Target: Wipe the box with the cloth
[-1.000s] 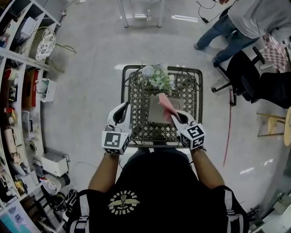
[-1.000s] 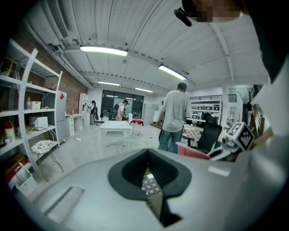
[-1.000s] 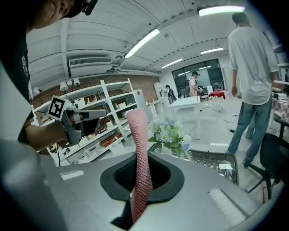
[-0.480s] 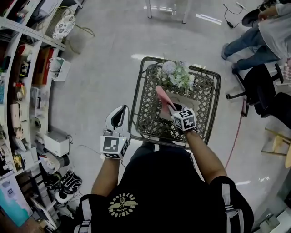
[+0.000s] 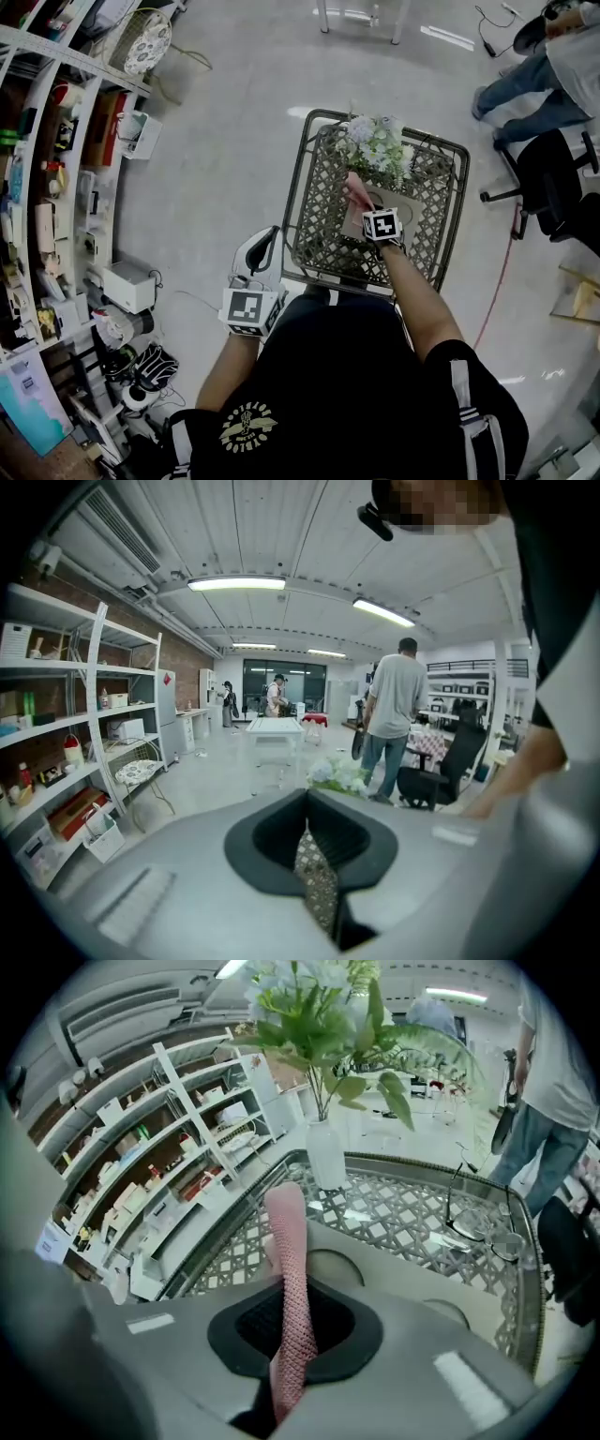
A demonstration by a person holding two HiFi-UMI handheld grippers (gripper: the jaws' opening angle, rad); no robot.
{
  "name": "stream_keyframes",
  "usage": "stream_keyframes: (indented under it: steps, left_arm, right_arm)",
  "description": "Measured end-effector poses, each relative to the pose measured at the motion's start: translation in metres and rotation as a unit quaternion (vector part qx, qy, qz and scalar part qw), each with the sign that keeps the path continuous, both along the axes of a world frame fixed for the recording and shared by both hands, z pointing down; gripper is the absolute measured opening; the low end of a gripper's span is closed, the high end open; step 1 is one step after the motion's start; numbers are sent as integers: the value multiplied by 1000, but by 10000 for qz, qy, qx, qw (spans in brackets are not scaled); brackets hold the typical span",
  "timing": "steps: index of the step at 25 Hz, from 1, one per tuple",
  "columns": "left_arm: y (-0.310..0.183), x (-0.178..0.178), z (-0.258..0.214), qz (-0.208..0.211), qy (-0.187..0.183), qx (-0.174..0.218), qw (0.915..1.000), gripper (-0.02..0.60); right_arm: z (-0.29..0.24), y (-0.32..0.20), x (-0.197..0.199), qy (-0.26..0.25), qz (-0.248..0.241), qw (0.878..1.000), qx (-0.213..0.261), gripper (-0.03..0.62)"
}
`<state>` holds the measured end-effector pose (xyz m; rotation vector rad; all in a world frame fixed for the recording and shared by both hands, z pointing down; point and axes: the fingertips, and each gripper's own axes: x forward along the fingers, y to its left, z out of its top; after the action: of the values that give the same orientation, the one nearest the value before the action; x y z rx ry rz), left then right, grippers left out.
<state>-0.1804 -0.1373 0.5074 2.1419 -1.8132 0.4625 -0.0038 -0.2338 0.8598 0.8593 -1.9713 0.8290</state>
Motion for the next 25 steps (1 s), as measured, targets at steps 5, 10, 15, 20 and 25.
stream_keyframes:
  steps: [5,10,15,20,25]
  left_arm:
    - [-7,18,-7,350,20,8,9994,0]
    - [-19,44,-3,573,16,-72,9983,0]
    - [-22,59,0,877,0,-103,9961,0]
    - [-27,70,-5,992,-104,17,9950,0]
    - [-25,83,1,1166,-136,-82,9931,0]
  right_arm:
    - [1,-1,30,337,200,9992,95,17]
    - [4,-6,75,488,475,9976,133,17]
    - [6,6,124,697,937,9931,96,17]
    - [17,6,160,868,1182,9892,50,17]
    - [18,15,191,1014,1498,9835,-66,17]
